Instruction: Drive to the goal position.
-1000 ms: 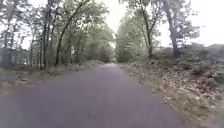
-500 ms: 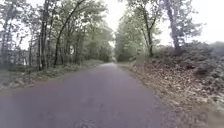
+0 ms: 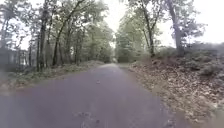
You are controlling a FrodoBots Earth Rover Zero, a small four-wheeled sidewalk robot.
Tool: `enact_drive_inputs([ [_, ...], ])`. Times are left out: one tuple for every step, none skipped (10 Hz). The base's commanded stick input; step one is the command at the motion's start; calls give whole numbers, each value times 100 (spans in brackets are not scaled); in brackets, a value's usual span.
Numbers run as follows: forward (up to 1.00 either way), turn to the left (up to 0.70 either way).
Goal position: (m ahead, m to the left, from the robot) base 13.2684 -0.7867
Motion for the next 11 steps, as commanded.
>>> enact_drive_inputs([
  [70,-14],
  [70,-8],
  [70,0],
  [70,0],
  [70,0],
  [70,0],
  [70,0],
  [70,0],
  [70,0],
  [70,0],
  [70,0],
])
